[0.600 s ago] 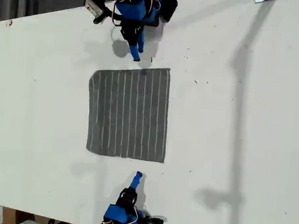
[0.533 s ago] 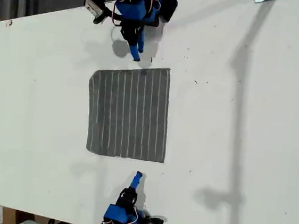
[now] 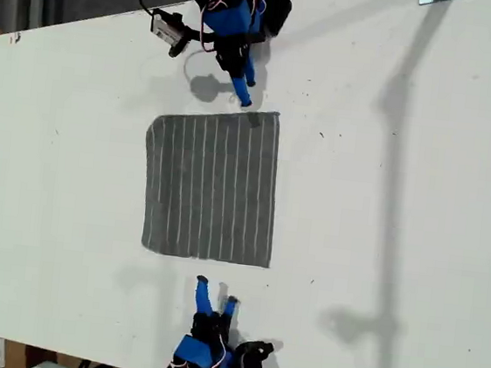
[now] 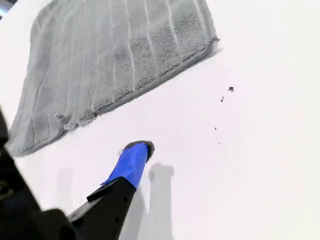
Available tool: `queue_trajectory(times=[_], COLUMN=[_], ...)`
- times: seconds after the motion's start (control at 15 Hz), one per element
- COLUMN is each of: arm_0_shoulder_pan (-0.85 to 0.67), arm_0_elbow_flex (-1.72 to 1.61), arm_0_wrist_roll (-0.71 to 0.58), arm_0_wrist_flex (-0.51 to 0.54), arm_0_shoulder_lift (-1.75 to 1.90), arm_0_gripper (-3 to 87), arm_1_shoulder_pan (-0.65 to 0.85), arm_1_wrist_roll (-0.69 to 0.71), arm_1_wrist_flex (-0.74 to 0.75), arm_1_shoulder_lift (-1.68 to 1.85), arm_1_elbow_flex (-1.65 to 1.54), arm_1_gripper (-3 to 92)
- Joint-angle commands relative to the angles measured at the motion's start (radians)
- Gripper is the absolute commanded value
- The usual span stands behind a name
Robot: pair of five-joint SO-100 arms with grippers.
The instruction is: Grasp corners of a square towel and fold twice.
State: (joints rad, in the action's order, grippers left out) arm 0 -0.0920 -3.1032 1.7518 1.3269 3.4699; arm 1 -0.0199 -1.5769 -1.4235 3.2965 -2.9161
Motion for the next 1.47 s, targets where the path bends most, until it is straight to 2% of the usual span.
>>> queue_trajectory(times=[0.0, 0.2, 0.33, 0.4, 0.47, 0.53, 0.6, 0.67, 0.8, 0.87, 0.93, 1.07, 1.2, 1.27, 1.4], arm_0_shoulder_pan=[-0.032, -0.075, -0.040, -0.043, -0.035, -0.032, -0.029, -0.020, 0.023, 0.044, 0.058, 0.087, 0.137, 0.143, 0.144], arm_0_elbow_flex=[-0.009, -0.011, -0.018, -0.017, -0.017, -0.017, -0.015, -0.015, -0.025, -0.005, 0.078, 0.385, 0.730, 0.784, 0.732], arm_0_wrist_roll=[0.040, 0.066, 0.187, -0.021, -0.043, 0.058, -0.072, -0.080, 0.011, 0.008, -0.005, 0.003, -0.011, -0.035, -0.046], arm_0_wrist_flex=[-0.008, -0.009, -0.028, -0.094, -0.086, -0.029, -0.077, -0.091, -0.098, -0.130, -0.091, 0.000, 0.043, -0.006, -0.173], arm_0_shoulder_lift=[0.005, 0.005, 0.005, 0.005, 0.005, 0.005, 0.005, 0.005, 0.005, 0.002, -0.032, -0.472, -1.080, -1.235, -1.327], arm_0_gripper=[67.8, 67.4, 62.8, 60.1, 32.0, 16.5, 15.5, 15.6, 22.8, 21.4, 21.0, 20.7, 21.8, 22.8, 23.2], arm_1_shoulder_pan=[-0.014, -0.025, -0.025, -0.021, -0.018, -0.011, -0.006, -0.005, -0.044, -0.046, -0.052, -0.087, -0.123, -0.155, -0.190], arm_1_wrist_roll=[-0.012, -0.008, -0.005, -0.005, -0.003, -0.003, -0.003, -0.008, 0.058, 0.081, 0.091, 0.135, 0.164, 0.153, 0.129], arm_1_wrist_flex=[0.012, 0.012, 0.012, 0.012, 0.012, 0.012, 0.012, 0.012, 0.089, 0.092, 0.092, 0.126, 0.219, 0.288, 0.356], arm_1_shoulder_lift=[-0.006, -0.006, -0.006, -0.006, -0.006, -0.006, -0.006, -0.006, -0.028, -0.100, -0.291, -0.838, -1.172, -1.269, -1.440], arm_1_elbow_flex=[0.015, 0.014, 0.012, 0.012, 0.012, 0.011, 0.011, 0.011, 0.011, 0.049, 0.156, 0.440, 0.520, 0.526, 0.572], arm_1_gripper=[28.5, 28.2, 28.0, 27.8, 27.5, 27.0, 26.2, 25.8, 29.3, 30.8, 32.9, 37.5, 38.2, 38.2, 38.5])
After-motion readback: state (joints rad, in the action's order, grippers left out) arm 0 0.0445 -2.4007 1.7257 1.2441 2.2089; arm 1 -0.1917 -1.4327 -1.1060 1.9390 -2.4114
